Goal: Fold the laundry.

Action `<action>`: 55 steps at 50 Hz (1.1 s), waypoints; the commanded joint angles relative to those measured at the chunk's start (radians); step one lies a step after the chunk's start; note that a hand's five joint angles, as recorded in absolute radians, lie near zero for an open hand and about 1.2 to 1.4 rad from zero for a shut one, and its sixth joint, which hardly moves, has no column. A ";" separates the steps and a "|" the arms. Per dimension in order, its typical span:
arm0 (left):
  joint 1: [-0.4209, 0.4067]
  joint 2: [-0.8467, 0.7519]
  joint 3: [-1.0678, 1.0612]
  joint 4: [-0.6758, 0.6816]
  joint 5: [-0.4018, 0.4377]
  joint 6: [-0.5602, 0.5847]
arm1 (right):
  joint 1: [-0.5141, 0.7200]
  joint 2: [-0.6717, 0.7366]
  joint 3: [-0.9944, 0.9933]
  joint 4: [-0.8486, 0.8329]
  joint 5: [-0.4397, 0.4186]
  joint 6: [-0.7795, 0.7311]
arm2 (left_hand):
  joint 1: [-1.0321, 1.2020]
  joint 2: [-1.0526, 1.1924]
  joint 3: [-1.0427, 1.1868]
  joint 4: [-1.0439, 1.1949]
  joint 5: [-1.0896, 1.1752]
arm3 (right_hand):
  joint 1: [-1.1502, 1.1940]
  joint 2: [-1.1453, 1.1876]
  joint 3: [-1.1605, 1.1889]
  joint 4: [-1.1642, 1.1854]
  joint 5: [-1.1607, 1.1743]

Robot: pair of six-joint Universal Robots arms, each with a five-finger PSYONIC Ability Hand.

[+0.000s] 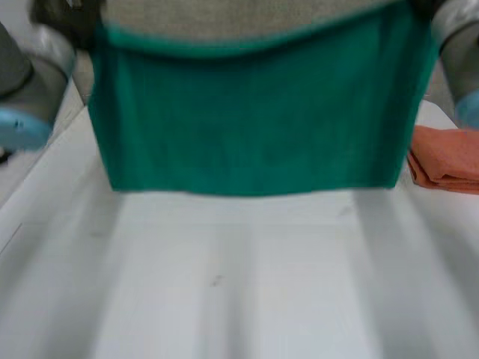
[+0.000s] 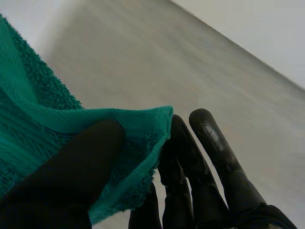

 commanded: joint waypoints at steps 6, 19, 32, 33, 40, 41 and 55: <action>0.013 0.166 -0.174 0.300 -0.053 -0.190 | -0.010 -0.099 0.155 -0.231 -0.065 0.134 | 0.289 0.203 0.204 0.197 0.245 | 0.413 0.224 0.217 0.209 0.229; 0.047 0.064 -0.664 0.372 0.016 -0.187 | -0.015 -0.035 0.492 -0.241 -0.261 0.115 | 0.289 0.203 0.204 0.197 0.245 | 0.413 0.224 0.217 0.209 0.229; 0.041 -0.032 -0.840 0.314 0.012 -0.035 | -0.018 0.059 0.715 -0.087 -0.304 -0.114 | 0.289 0.203 0.204 0.197 0.245 | 0.413 0.224 0.217 0.209 0.229; 0.044 -0.015 -0.851 0.294 0.010 -0.015 | -0.018 0.049 0.721 -0.059 -0.294 -0.122 | 0.289 0.203 0.204 0.197 0.245 | 0.413 0.224 0.217 0.209 0.229; 0.116 0.212 -0.995 0.071 0.003 0.095 | -0.030 -0.143 0.788 0.277 -0.182 -0.137 | 0.289 0.203 0.204 0.197 0.245 | 0.413 0.224 0.217 0.209 0.229; 0.125 0.240 -1.012 0.038 0.003 0.101 | -0.030 -0.163 0.798 0.320 -0.180 -0.139 | 0.289 0.203 0.204 0.197 0.245 | 0.413 0.224 0.217 0.209 0.229; 0.182 0.502 -1.290 -0.301 0.062 0.434 | -0.113 -0.367 1.066 0.644 -0.136 -0.473 | 0.289 0.203 0.204 0.197 0.245 | 0.413 0.224 0.217 0.209 0.229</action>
